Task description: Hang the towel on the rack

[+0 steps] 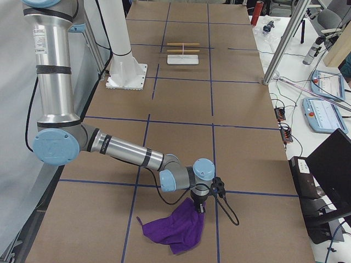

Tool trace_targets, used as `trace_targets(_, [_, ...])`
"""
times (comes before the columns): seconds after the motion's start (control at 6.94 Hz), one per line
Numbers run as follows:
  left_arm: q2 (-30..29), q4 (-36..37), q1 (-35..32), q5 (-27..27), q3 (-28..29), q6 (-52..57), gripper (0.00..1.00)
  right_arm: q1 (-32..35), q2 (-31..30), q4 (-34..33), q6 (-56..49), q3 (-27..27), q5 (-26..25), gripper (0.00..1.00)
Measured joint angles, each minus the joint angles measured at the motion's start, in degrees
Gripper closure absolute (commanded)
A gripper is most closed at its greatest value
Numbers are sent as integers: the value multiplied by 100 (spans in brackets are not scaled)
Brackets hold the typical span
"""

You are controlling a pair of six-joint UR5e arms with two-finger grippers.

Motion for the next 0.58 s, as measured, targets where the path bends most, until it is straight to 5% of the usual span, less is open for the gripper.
trace_targets(0.29, [0, -2, -2, -10, -45, 31, 0, 6, 5, -7, 188, 96, 36, 100])
trace_targets(0.58, [-15, -119, 0, -1, -40, 8, 0, 36, -66, -83, 753, 840, 509, 100])
